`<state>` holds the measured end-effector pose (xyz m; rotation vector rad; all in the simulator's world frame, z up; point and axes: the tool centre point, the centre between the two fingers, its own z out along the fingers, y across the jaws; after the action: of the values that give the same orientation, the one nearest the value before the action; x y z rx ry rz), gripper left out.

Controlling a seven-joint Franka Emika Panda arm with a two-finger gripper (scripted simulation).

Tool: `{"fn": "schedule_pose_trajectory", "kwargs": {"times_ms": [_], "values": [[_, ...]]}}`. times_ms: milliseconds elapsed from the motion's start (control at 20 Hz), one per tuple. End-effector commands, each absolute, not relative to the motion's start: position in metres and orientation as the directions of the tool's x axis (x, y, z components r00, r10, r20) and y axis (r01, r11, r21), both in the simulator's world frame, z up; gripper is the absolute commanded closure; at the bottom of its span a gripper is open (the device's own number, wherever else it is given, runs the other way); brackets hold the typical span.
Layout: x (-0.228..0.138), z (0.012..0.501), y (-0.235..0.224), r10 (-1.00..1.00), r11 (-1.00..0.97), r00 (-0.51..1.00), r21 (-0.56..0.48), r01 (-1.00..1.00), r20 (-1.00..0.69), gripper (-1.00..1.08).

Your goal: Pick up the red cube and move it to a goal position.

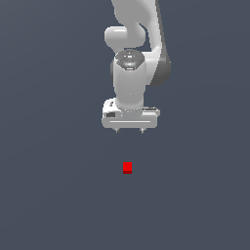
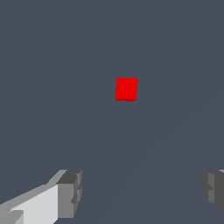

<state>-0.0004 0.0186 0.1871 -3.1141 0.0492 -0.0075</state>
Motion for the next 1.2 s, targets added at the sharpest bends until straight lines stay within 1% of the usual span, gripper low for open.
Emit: {"fn": "schedule_pose_trajectory", "kwargs": {"times_ms": [0,250,550,1150], "values": [[0.000,0.187,0.019,-0.032,-0.999,0.999,-0.027,-0.032,0.004,-0.92],[0.003,0.181,0.019,-0.032,-0.999,0.999,-0.026,-0.032,0.004,-0.92],[0.014,0.160,0.018,-0.036,-0.999,0.999,-0.023,-0.036,0.004,-0.92],[0.057,0.077,0.015,-0.048,-0.999,0.999,-0.009,-0.048,0.002,-0.92]]}}
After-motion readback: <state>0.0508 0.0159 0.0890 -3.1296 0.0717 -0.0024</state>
